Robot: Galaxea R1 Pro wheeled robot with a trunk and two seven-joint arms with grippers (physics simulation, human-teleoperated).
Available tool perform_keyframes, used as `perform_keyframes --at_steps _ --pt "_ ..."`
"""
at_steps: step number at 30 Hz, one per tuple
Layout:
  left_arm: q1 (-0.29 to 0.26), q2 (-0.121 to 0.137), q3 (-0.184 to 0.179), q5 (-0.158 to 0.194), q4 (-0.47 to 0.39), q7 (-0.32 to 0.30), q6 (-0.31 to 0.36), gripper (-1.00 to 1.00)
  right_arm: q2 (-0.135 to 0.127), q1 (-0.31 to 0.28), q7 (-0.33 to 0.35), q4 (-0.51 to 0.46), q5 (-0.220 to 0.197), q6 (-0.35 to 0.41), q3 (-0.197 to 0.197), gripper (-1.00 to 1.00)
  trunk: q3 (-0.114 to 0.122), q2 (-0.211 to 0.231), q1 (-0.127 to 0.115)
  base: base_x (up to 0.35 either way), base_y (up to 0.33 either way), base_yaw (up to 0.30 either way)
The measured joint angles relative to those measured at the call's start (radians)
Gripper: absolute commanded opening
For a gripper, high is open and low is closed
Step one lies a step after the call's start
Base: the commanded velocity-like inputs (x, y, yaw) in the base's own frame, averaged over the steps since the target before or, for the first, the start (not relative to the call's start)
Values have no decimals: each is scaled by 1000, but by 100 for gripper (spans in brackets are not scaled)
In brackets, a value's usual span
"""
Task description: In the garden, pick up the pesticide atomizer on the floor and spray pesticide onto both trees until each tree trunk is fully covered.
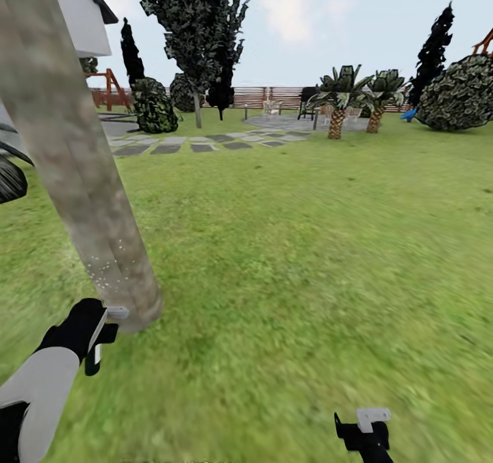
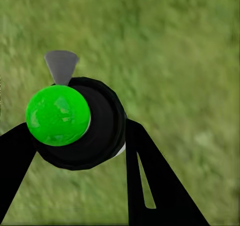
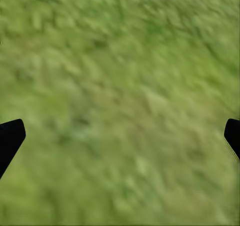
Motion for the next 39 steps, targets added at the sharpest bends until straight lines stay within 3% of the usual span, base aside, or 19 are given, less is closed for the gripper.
perform_keyframes --at_steps 7,21,39 --pt "1 1 0 6 -9 0 0 -100 0 0 2 0 0 0 0 100 0 0 0 164 -242 245" --pt "0 -9 2 7 -10 0 0 -100 0 0 2 0 0 0 0 100 0 0 0 178 -230 19" --pt "1 -12 7 9 -12 0 0 -100 0 0 2 0 0 0 0 100 0 0 0 94 -264 265"
